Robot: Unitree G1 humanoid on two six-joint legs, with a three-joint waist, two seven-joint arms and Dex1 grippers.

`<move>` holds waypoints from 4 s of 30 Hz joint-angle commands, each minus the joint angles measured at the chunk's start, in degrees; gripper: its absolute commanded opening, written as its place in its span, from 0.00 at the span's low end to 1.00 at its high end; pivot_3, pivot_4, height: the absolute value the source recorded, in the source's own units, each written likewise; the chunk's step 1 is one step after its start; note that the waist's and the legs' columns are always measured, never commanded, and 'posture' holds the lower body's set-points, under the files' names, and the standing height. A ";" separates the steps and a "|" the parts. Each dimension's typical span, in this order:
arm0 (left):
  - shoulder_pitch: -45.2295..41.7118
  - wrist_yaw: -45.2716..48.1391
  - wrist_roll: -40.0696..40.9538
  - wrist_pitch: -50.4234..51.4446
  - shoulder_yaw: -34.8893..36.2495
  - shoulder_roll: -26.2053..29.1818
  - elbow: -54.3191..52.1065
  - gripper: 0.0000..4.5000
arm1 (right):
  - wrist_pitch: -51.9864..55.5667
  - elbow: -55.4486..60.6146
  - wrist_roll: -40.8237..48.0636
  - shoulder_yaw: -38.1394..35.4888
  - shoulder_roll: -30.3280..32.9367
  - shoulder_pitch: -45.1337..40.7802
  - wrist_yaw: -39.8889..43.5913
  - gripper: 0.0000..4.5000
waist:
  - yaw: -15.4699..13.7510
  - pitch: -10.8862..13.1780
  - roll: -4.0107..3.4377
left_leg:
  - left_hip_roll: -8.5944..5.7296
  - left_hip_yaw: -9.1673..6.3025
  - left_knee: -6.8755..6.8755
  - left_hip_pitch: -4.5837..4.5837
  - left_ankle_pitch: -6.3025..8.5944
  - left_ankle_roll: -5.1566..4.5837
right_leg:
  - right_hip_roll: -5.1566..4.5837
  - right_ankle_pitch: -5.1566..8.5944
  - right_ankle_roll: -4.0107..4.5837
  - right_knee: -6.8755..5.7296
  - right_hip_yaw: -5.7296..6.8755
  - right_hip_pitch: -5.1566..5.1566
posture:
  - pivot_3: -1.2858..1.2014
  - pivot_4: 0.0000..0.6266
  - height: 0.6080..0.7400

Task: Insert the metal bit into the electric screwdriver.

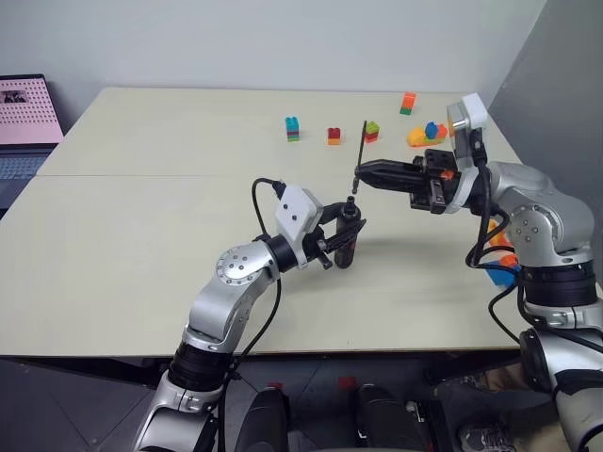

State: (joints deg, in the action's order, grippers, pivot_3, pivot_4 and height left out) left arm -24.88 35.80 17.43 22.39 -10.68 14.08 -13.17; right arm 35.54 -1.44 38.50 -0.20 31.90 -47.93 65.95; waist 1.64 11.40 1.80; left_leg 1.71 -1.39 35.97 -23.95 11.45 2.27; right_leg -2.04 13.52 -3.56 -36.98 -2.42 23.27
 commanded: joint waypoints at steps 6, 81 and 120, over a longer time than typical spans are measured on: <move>-0.15 1.25 0.51 0.83 -1.20 0.27 -1.04 0.37 | -1.83 -1.69 -2.03 0.97 0.48 -1.96 3.23 0.00 | -0.01 0.00 0.00 | 0.00 0.00 0.00 0.00 0.00 0.00 | 0.00 0.00 0.00 0.00 0.00 0.00 | 0.52 0.24 1.00; -38.16 20.03 -40.82 -40.38 -25.81 9.31 63.63 0.36 | -4.72 24.43 -11.02 -8.40 25.77 21.31 1.66 0.59 | 0.27 0.02 -0.06 | 0.00 0.15 0.06 -0.16 0.00 0.00 | 0.00 0.03 0.03 -0.03 -0.12 0.18 | 0.52 0.24 1.00; 7.37 36.04 -1.81 5.20 15.93 39.67 -0.33 0.96 | -4.21 21.84 -10.71 -10.45 25.58 30.40 -4.27 0.59 | -0.19 0.00 -0.06 | 0.07 0.07 0.12 0.06 -0.01 -0.03 | -0.12 0.18 0.30 -0.16 0.04 0.00 | 0.52 0.24 1.00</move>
State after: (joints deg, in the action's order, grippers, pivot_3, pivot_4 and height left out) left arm -17.00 73.25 13.74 26.61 3.12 53.54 -10.34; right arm 32.78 19.83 27.79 -8.93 57.38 -17.25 62.10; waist 1.45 11.40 1.74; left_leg 1.78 -1.34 36.09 -23.90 11.44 2.23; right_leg -2.15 13.70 -3.25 -37.15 -2.36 23.28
